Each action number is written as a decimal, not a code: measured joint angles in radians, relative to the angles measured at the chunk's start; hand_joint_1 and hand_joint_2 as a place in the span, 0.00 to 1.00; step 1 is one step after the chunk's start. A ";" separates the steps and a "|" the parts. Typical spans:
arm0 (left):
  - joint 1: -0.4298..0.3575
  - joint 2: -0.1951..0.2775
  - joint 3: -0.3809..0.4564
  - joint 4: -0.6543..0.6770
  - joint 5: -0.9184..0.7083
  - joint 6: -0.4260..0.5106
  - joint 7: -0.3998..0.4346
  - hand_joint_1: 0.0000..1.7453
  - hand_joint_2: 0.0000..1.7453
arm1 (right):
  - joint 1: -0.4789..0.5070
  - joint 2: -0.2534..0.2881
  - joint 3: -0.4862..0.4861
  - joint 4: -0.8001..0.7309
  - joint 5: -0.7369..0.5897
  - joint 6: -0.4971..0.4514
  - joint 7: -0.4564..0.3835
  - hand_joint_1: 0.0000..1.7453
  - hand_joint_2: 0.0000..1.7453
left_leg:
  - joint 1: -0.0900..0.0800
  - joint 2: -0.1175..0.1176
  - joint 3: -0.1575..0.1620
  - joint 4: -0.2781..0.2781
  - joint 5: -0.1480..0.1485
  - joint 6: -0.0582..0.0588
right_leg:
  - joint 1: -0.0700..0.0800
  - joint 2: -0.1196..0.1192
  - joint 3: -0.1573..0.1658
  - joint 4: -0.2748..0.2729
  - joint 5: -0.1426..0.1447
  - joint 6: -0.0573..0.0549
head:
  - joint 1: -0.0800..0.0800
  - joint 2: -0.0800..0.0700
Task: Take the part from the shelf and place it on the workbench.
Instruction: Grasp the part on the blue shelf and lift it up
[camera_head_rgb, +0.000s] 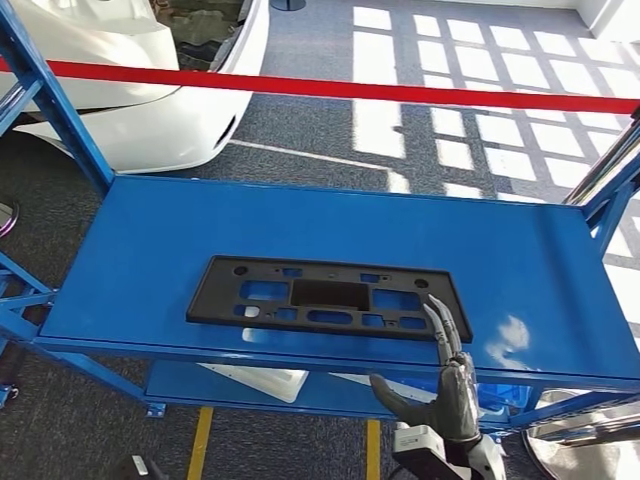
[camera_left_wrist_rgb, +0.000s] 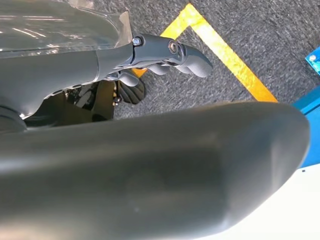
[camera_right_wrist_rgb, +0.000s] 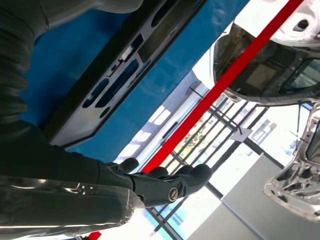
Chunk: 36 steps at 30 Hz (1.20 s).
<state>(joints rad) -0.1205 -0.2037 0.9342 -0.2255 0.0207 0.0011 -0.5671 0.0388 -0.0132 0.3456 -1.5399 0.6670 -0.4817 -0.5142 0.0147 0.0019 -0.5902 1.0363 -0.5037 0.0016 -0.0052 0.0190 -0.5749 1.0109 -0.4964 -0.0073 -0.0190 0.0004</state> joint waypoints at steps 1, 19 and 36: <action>0.000 0.000 0.000 0.000 0.000 0.000 0.000 0.00 0.00 | -0.001 -0.002 0.000 0.001 0.002 0.000 0.001 0.00 1.00 | -0.001 0.000 0.000 0.000 -0.001 0.002 | 0.000 0.000 0.001 -0.001 0.001 0.001 | 0.000 0.000; -0.004 0.000 -0.002 0.000 0.000 0.008 0.008 0.00 0.00 | -0.038 -0.197 -0.010 0.071 0.249 0.081 0.125 0.00 1.00 | -0.003 0.000 0.001 0.002 -0.003 0.008 | -0.003 0.000 0.001 -0.004 -0.002 0.036 | -0.001 0.000; -0.011 0.000 -0.017 0.000 0.000 0.003 0.020 0.00 0.00 | -0.134 -0.252 -0.001 0.104 0.308 0.085 0.153 0.00 1.00 | -0.002 0.000 0.001 0.001 -0.002 0.008 | -0.003 0.000 0.001 -0.002 -0.002 0.036 | -0.001 0.000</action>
<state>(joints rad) -0.1311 -0.2033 0.9173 -0.2255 0.0206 0.0041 -0.5467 -0.0952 -0.2651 0.3443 -1.4360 0.9750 -0.3967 -0.3611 0.0124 0.0021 -0.5887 1.0377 -0.5062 0.0093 -0.0078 0.0187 -0.5737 1.0088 -0.4979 0.0285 -0.0195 0.0004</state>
